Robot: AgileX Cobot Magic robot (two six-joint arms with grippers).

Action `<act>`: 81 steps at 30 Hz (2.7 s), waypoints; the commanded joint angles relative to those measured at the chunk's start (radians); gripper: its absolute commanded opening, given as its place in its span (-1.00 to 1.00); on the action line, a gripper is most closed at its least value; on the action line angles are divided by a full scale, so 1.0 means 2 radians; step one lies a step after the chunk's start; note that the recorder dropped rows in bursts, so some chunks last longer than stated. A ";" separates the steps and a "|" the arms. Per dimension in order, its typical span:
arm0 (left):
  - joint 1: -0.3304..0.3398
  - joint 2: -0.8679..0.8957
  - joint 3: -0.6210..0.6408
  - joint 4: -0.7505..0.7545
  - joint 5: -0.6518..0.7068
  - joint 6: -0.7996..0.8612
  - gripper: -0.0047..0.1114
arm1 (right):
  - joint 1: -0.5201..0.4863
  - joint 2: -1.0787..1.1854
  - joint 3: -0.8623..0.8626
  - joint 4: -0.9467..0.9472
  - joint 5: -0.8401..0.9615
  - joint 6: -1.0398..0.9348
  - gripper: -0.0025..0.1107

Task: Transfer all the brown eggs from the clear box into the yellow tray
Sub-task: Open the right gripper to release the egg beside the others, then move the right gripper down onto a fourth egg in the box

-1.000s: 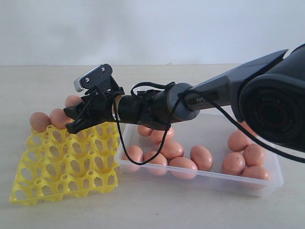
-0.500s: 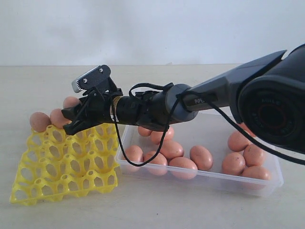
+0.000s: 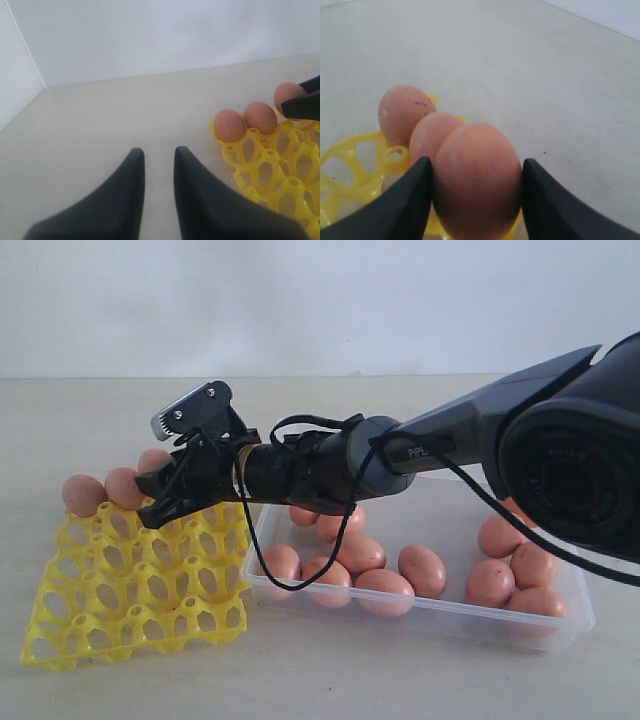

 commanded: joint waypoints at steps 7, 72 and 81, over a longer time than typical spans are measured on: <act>0.001 -0.001 0.002 -0.001 -0.001 -0.001 -0.55 | 0.001 -0.002 -0.003 -0.006 -0.015 0.003 -0.11; 0.001 -0.001 0.002 -0.001 -0.001 -0.001 -0.55 | -0.039 -0.314 0.215 0.266 0.659 -0.326 0.11; 0.001 -0.001 0.002 -0.001 -0.001 -0.001 -0.55 | -0.039 -0.316 0.215 0.279 0.644 -0.332 0.11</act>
